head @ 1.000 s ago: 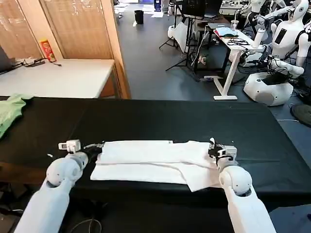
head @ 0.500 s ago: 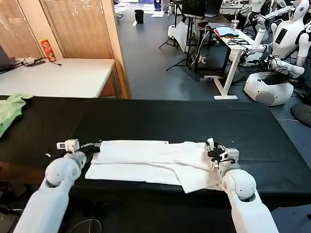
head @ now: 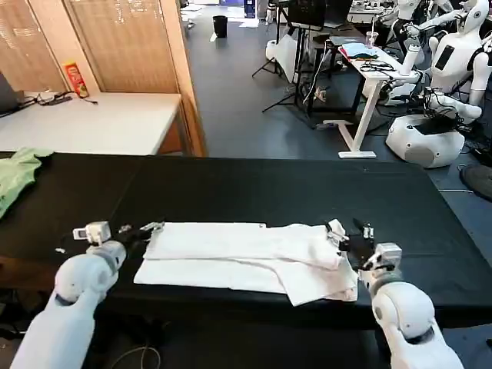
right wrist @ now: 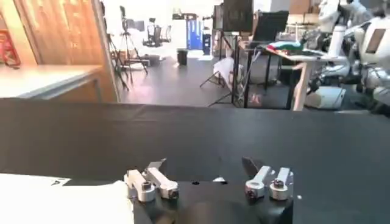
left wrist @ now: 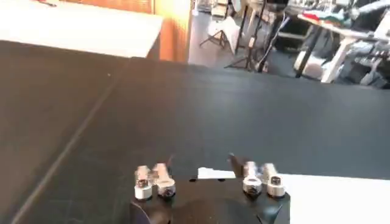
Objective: Fold and organize the clothes.
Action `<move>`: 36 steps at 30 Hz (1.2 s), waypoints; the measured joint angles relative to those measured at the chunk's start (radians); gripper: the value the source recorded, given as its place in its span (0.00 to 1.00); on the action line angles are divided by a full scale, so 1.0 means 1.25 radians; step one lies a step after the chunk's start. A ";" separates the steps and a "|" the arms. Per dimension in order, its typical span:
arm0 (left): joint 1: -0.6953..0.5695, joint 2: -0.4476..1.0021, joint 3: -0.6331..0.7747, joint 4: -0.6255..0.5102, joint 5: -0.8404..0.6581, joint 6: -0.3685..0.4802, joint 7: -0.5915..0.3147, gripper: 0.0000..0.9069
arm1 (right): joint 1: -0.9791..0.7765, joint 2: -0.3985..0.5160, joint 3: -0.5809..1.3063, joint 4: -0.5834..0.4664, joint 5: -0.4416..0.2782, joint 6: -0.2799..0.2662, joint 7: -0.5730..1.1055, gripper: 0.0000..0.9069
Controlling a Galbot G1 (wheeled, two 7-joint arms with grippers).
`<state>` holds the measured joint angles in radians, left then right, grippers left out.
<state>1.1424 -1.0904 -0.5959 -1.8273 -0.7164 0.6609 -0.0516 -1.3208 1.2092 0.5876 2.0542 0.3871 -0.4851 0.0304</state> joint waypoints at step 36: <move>0.181 -0.095 -0.063 -0.064 0.090 -0.041 0.045 0.26 | -0.024 0.003 0.023 0.042 0.014 0.001 -0.003 0.97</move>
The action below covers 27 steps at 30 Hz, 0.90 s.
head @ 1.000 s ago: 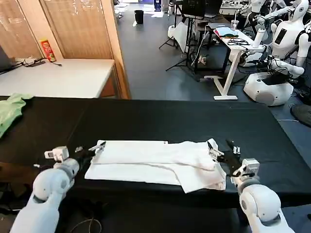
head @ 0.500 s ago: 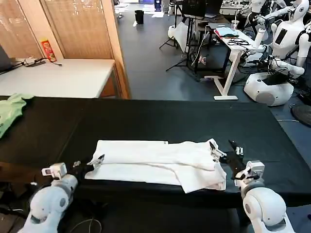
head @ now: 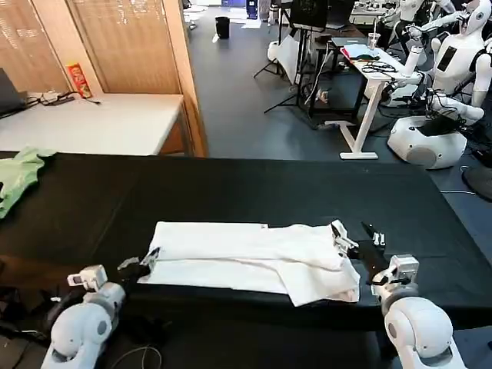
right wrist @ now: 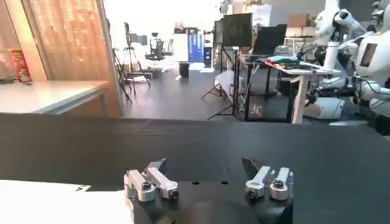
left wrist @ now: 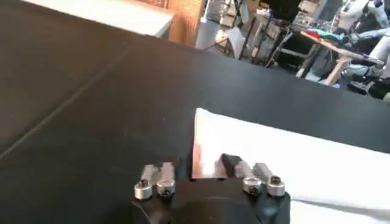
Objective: Fold and organize the clothes.
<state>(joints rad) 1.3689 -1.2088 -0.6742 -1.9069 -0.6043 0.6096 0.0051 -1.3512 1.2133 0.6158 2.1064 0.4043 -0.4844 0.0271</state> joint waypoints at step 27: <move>-0.030 0.151 -0.028 0.111 0.367 -0.209 0.033 0.00 | -0.007 0.016 0.003 0.002 -0.003 0.000 0.002 0.97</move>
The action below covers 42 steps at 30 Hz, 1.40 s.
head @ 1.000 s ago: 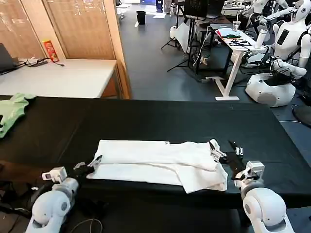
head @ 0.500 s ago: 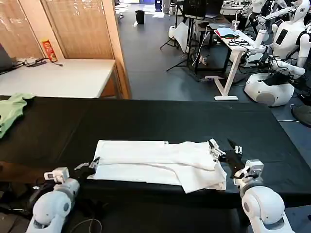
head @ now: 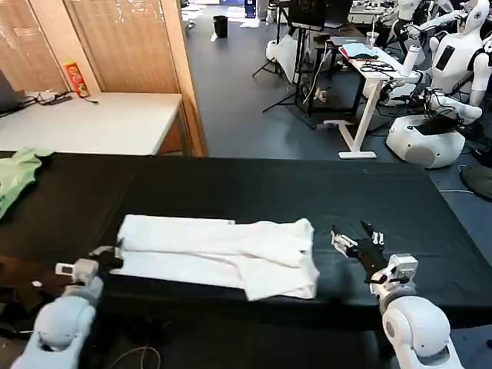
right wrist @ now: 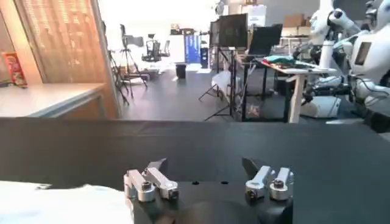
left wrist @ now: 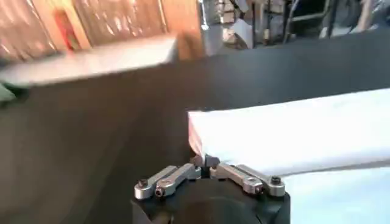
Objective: Fold and organize the clothes.
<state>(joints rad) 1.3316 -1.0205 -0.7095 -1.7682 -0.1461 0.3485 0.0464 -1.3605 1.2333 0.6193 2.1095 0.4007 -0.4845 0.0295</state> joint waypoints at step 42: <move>-0.068 -0.234 0.375 -0.261 -0.305 0.180 -0.098 0.00 | -0.071 0.035 0.029 0.047 -0.039 0.023 -0.018 0.97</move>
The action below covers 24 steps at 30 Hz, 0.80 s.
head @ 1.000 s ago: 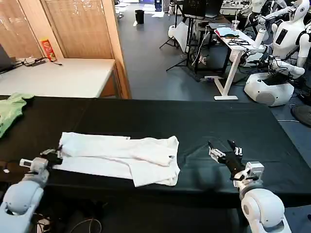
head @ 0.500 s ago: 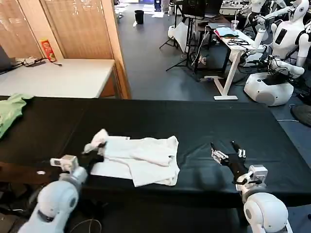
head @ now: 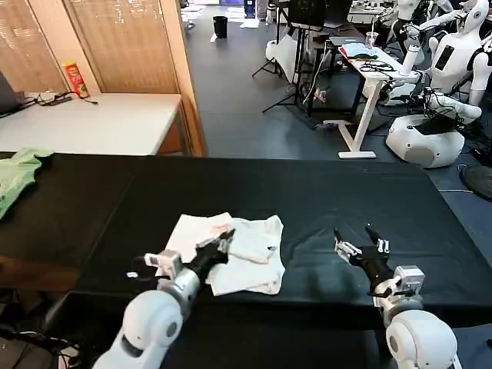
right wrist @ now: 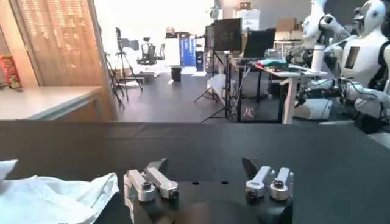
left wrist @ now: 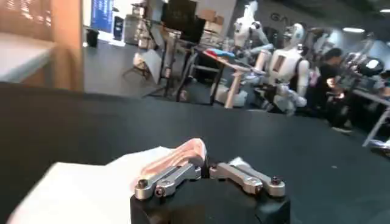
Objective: Fold and organize the clothes.
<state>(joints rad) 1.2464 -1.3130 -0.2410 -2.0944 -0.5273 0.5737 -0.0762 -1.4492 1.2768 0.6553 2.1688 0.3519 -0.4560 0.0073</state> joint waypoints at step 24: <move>-0.019 -0.087 0.071 0.049 0.042 -0.015 0.000 0.00 | -0.001 0.011 -0.015 -0.015 -0.012 0.019 -0.011 0.97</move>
<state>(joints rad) 1.2229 -1.4218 -0.1518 -2.0332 -0.4753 0.5549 -0.0764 -1.4507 1.2903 0.6368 2.1505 0.3370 -0.4319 -0.0061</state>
